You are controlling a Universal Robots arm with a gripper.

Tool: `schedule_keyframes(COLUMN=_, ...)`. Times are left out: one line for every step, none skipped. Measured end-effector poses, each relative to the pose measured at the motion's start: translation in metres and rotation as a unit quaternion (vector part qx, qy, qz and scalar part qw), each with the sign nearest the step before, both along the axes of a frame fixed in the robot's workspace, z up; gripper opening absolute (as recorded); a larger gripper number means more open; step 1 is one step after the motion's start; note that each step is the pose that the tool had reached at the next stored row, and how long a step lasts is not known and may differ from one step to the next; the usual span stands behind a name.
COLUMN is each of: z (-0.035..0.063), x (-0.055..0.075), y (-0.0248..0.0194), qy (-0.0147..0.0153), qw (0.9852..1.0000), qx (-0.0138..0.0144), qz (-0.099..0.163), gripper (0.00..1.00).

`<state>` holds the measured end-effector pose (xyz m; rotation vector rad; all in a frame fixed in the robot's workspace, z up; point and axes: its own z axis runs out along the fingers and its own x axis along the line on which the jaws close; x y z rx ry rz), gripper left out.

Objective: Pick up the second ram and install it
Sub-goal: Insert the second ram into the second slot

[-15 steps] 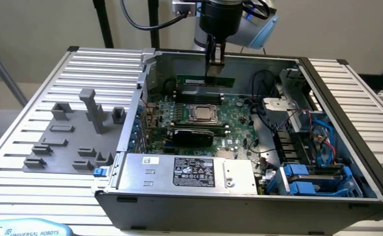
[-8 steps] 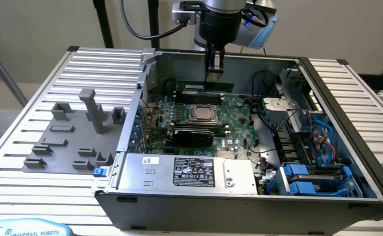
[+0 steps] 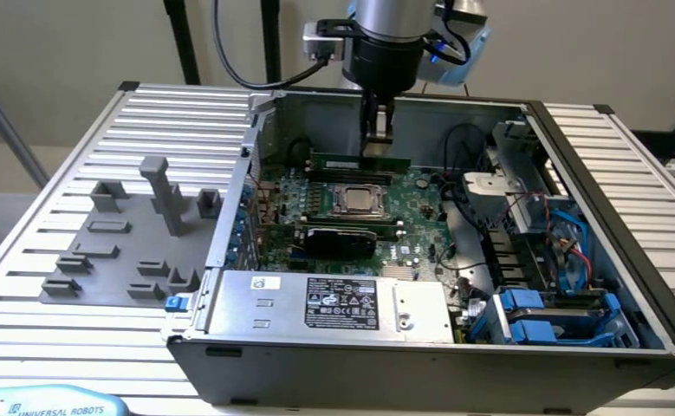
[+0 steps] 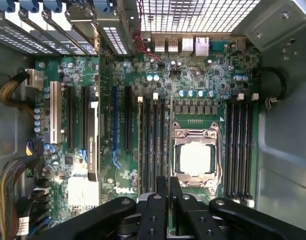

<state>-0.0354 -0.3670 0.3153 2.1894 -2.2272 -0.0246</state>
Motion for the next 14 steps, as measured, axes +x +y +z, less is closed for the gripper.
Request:
schedule_keyframes(z=-0.0019, x=0.000, y=-0.0009, qy=0.0000, qw=1.0000, qx=0.0003, qz=0.000, gripper=0.14)
schedule_keyframes(z=-0.0037, x=0.000, y=-0.0017, qy=-0.0001, qw=1.0000, qx=0.0008, qz=0.000, gripper=0.14)
schedule_keyframes(z=-0.0054, x=0.000, y=-0.0025, qy=-0.0001, qw=1.0000, qx=0.0012, qz=0.000, gripper=0.14)
schedule_keyframes(z=-0.0072, x=0.000, y=-0.0033, qy=-0.0001, qw=1.0000, qx=0.0017, qz=0.000, gripper=0.14)
schedule_keyframes(z=-0.0091, x=0.000, y=-0.0039, qy=-0.0002, qw=1.0000, qx=0.0026, qz=0.000, gripper=0.14)
schedule_keyframes(z=-0.0109, x=0.000, y=-0.0044, qy=-0.0004, qw=1.0000, qx=0.0038, qz=0.000, gripper=0.14)
schedule_keyframes(z=-0.0123, x=0.000, y=-0.0048, qy=-0.0005, qw=1.0000, qx=0.0054, qz=0.000, gripper=0.14)
schedule_keyframes(z=-0.0134, x=0.000, y=-0.0053, qy=-0.0006, qw=1.0000, qx=0.0081, qz=0.000, gripper=0.14)
schedule_keyframes(z=-0.0145, x=0.000, y=-0.0058, qy=-0.0008, qw=0.9999, qx=0.0117, qz=0.000, gripper=0.14)
schedule_keyframes(z=-0.0157, x=0.000, y=-0.0065, qy=-0.0009, qw=0.9999, qx=0.0151, qz=0.000, gripper=0.14)
schedule_keyframes(z=-0.0169, x=0.000, y=-0.0074, qy=-0.0009, qw=0.9998, qx=0.0175, qz=0.000, gripper=0.14)
schedule_keyframes(z=-0.0185, x=0.000, y=-0.0086, qy=-0.0009, qw=0.9998, qx=0.0195, qz=0.000, gripper=0.14)
schedule_keyframes(z=-0.0203, x=0.000, y=-0.0100, qy=-0.0009, qw=0.9998, qx=0.0207, qz=0.000, gripper=0.14)
schedule_keyframes(z=-0.0221, x=0.000, y=-0.0116, qy=-0.0009, qw=0.9998, qx=0.0219, qz=0.000, gripper=0.14)
